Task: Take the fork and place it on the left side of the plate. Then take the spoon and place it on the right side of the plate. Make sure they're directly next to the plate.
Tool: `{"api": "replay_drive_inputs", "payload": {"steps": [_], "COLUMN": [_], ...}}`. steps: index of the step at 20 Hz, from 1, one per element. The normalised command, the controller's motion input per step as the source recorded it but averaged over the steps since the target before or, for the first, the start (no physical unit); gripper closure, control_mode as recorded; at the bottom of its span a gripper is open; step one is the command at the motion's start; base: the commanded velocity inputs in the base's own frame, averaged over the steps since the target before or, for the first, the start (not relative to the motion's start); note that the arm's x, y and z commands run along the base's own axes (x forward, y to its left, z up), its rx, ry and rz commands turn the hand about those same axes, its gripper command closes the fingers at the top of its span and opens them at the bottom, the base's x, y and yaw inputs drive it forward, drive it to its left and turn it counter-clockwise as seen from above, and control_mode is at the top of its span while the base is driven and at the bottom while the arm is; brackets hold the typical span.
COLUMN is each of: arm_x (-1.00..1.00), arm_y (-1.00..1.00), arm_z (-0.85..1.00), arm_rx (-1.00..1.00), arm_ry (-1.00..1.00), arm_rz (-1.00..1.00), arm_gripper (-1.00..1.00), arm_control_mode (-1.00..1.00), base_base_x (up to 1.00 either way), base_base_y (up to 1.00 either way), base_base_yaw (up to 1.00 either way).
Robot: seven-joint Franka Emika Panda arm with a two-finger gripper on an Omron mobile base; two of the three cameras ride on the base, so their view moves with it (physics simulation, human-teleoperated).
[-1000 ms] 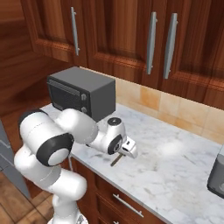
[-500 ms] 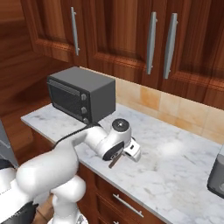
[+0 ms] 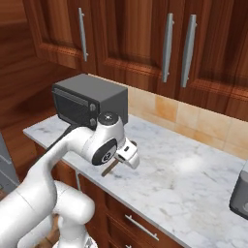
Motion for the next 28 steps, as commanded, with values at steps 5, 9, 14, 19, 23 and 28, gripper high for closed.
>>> {"api": "replay_drive_inputs", "payload": {"steps": [5, 9, 14, 19, 23, 28], "arm_x": [-0.48, -0.43, -0.15, 0.00, -0.01, 0.00], "arm_y": [0.48, 0.45, 0.37, 0.24, 0.21, 0.00], "arm_z": [0.17, 0.00, 0.00, 0.00, 0.00, 0.00], "arm_rx": [-0.03, -0.04, -0.05, -0.07, -0.06, 0.00], "arm_ry": [-0.03, -0.04, -0.04, 0.00, 0.00, 0.00], "arm_rz": [-0.01, 0.00, 0.00, 0.00, 0.00, 0.00], "arm_gripper": [1.00, 1.00, 1.00, 1.00, 1.00, 1.00], "arm_control_mode": [-1.00, -1.00, -1.00, -1.00, -1.00, 1.00], "base_base_x": [0.00, 0.00, 0.00, 0.00, 0.00, -0.29], "base_base_y": [0.00, 0.00, 0.00, 0.00, 0.00, 0.10], "base_base_yaw": [0.00, 0.00, 0.00, 0.00, 0.00, 0.00]}}
